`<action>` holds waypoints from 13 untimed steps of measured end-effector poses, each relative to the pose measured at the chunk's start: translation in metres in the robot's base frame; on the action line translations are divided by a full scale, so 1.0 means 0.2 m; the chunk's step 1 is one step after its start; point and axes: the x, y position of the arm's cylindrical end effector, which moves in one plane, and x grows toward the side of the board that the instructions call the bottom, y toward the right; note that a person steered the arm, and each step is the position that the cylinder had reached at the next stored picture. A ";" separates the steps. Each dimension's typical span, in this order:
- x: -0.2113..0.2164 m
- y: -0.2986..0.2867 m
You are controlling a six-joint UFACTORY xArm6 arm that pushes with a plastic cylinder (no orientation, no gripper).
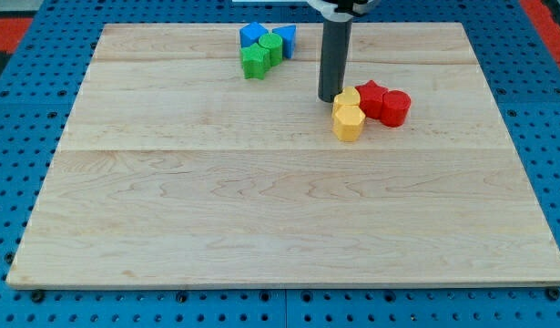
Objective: Separate the red blocks
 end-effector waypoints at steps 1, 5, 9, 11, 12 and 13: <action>-0.02 -0.17; -0.28 0.19; -0.28 0.26; -0.29 0.26; -0.29 0.26; -0.32 0.26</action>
